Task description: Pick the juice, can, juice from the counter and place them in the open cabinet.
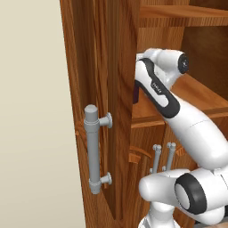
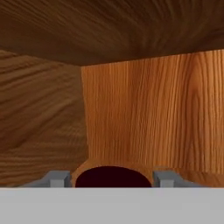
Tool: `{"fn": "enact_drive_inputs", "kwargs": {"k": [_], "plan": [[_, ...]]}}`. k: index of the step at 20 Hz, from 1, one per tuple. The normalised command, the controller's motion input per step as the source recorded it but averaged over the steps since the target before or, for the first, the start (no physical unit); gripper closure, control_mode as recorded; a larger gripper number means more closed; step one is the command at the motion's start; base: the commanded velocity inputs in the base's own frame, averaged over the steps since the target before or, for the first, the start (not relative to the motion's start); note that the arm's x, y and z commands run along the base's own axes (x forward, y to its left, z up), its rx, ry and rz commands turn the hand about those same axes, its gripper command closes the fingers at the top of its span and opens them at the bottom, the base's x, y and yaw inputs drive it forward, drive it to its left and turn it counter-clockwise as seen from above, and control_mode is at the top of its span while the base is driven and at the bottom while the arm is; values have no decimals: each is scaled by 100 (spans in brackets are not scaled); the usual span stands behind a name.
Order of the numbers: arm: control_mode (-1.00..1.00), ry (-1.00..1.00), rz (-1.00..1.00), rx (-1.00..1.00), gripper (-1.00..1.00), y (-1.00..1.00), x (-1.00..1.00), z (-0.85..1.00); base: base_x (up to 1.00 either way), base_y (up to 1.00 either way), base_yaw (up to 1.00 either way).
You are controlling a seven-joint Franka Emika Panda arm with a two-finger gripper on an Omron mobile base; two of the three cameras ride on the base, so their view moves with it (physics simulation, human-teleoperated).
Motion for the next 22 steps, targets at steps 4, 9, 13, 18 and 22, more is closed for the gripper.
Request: {"fn": "enact_drive_inputs", "kwargs": {"k": [4, 9, 13, 18, 22], "plan": [[-100, 26, 0, 0, -100, 4, 0, -13, 0, 0, 0], [-100, 16, 0, 0, -100, 4, -2, -7, 0, 0, 0], [-100, 6, -1, 0, -100, 0, -9, -4, 0, 0, 0], [-100, 0, -2, 0, -100, 0, -10, 0, 0, 0, 0], [-100, 0, -1, 0, -100, 0, -5, 0, 0, 0, 0]]}}
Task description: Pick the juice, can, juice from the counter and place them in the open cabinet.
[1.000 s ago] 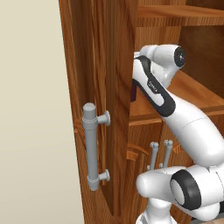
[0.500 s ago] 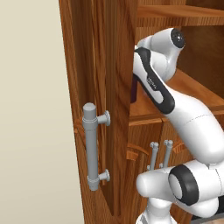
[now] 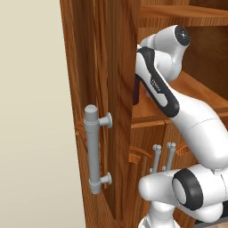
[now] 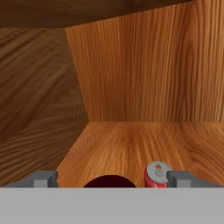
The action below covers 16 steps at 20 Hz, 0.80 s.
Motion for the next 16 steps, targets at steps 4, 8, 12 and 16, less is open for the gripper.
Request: {"fn": "enact_drive_inputs", "kwargs": {"k": [4, 8, 12, 16], "plan": [[-100, -5, 0, 0, -100, 0, 0, 0, 0, 0, 0], [-100, -10, 0, 0, -100, 0, -14, 0, 0, 0, 0], [-100, -16, -1, 0, -100, 0, -39, -1, 0, 0, 0], [-100, -12, -3, 1, -100, 0, -45, 0, 0, 0, 0]]}}
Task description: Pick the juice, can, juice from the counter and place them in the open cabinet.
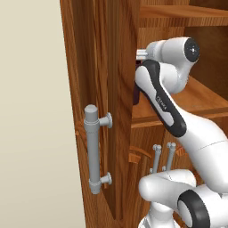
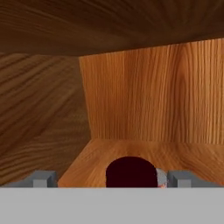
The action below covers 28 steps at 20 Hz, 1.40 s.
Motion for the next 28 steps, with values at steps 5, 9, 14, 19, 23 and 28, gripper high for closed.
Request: {"fn": "enact_drive_inputs", "kwargs": {"k": [5, 9, 14, 19, 23, 28], "plan": [[-100, -4, -2, 3, -100, -1, -50, 3, 0, 0, 0], [-100, 0, -2, 2, -100, -5, -56, 15, 0, 0, 0], [-100, 0, -2, 0, -100, -6, -59, 20, 0, 0, 0], [-100, -1, -3, 0, -100, -14, -73, 9, 0, 0, 0], [-100, -9, 0, -2, -100, -17, -77, -1, 0, 0, 0], [-100, -5, -2, -3, -100, -18, -82, -8, 0, 0, 0]]}}
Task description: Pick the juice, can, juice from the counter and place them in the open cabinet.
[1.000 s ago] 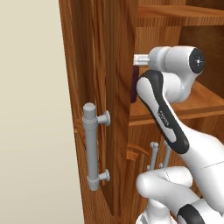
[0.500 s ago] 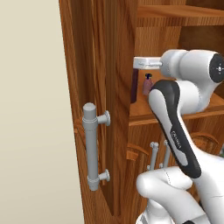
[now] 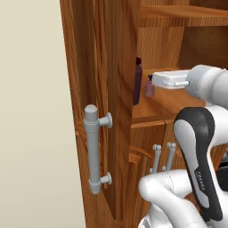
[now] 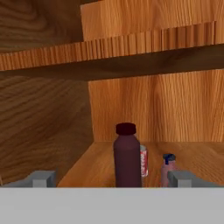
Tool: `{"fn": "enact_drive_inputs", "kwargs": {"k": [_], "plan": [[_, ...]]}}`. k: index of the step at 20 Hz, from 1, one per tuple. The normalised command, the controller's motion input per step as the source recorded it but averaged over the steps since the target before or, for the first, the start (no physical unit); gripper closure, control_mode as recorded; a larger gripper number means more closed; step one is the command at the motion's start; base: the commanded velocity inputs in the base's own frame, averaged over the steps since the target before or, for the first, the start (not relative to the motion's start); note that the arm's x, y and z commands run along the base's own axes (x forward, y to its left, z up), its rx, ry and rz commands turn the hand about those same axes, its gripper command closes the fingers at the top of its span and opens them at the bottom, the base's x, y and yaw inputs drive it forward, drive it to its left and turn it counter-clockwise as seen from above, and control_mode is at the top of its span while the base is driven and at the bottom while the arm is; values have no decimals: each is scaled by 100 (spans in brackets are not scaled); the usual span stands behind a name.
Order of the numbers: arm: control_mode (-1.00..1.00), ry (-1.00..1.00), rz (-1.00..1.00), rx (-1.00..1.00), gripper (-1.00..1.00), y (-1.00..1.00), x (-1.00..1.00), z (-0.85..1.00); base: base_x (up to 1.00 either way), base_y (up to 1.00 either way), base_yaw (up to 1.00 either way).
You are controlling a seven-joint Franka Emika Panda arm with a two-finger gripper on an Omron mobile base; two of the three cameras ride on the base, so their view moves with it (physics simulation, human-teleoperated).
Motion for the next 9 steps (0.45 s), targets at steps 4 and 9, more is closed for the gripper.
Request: {"fn": "enact_drive_inputs", "kwargs": {"k": [4, 9], "plan": [[-100, 0, -7, -4, -100, -13, -79, -5, 0, 0, 0], [-100, 0, -8, -6, -100, -9, -73, -2, 0, 0, 0]]}}
